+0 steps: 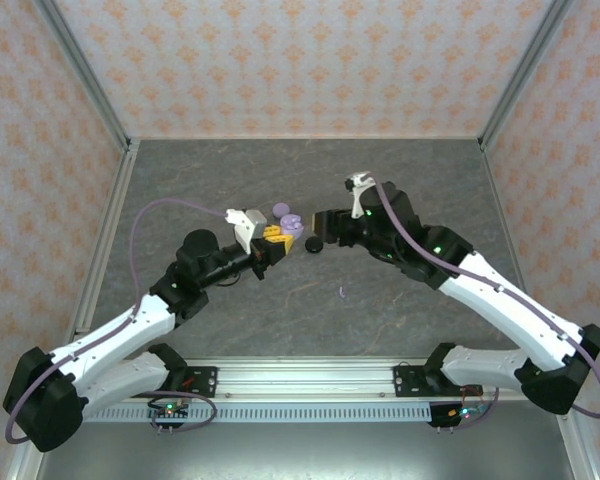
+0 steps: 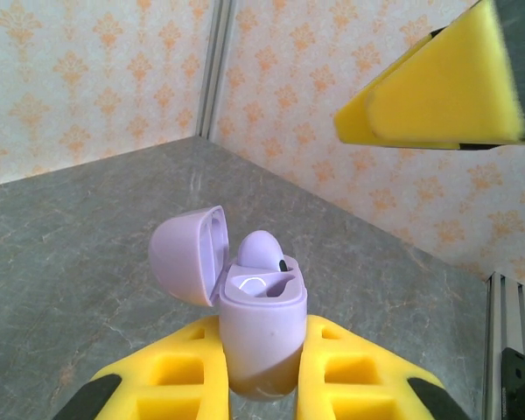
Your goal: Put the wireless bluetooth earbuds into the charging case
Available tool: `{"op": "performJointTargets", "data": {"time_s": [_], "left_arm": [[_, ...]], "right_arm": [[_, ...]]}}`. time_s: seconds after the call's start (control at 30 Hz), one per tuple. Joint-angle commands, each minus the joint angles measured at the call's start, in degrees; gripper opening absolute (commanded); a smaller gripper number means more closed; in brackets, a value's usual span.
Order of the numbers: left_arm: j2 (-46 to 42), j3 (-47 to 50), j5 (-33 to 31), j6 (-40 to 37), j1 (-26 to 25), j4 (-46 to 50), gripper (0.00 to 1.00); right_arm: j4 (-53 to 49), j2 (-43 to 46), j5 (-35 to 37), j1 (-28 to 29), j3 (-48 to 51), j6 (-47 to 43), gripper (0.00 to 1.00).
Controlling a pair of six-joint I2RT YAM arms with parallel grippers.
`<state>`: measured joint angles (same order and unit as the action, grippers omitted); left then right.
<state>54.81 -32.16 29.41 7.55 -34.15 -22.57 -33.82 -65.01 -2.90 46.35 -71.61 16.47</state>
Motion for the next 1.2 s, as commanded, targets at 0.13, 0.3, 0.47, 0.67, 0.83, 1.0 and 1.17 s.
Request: {"op": "performJointTargets", "data": {"time_s": [0.13, 0.3, 0.47, 0.67, 0.83, 1.0, 1.17], "left_arm": [[-4.11, 1.69, -2.24, -1.06, -0.39, 0.22, 0.02], [-5.84, 2.85, -3.04, -1.01, -0.39, 0.77, 0.02], [-6.3, 2.95, -3.09, -0.87, -0.39, 1.12, 0.02], [-6.54, 2.82, -3.08, -0.78, -0.35, 1.36, 0.02], [-6.64, 2.73, -3.39, -1.02, -0.39, 1.83, 0.02], [-6.38, 2.72, -3.48, -1.01, -0.39, 1.74, 0.02], [-6.16, 2.58, -3.56, -1.12, -0.39, 1.67, 0.02]], "right_arm": [[-12.96, -2.54, 6.01, -4.13, 7.99, 2.76, 0.67], [-9.24, -5.8, 4.65, -4.34, 17.83, 5.04, 0.7], [-1.6, -12.99, -1.47, -3.11, 22.76, 8.46, 0.68], [2.77, -21.56, -1.66, 0.13, 21.74, 8.67, 0.7], [2.46, -25.77, 0.61, 0.41, 20.36, 8.38, 0.63], [-0.53, -26.84, 3.68, 0.41, 19.15, 7.73, 0.53], [-5.34, -26.44, 5.38, 0.19, 18.7, 6.93, 0.51]]}}
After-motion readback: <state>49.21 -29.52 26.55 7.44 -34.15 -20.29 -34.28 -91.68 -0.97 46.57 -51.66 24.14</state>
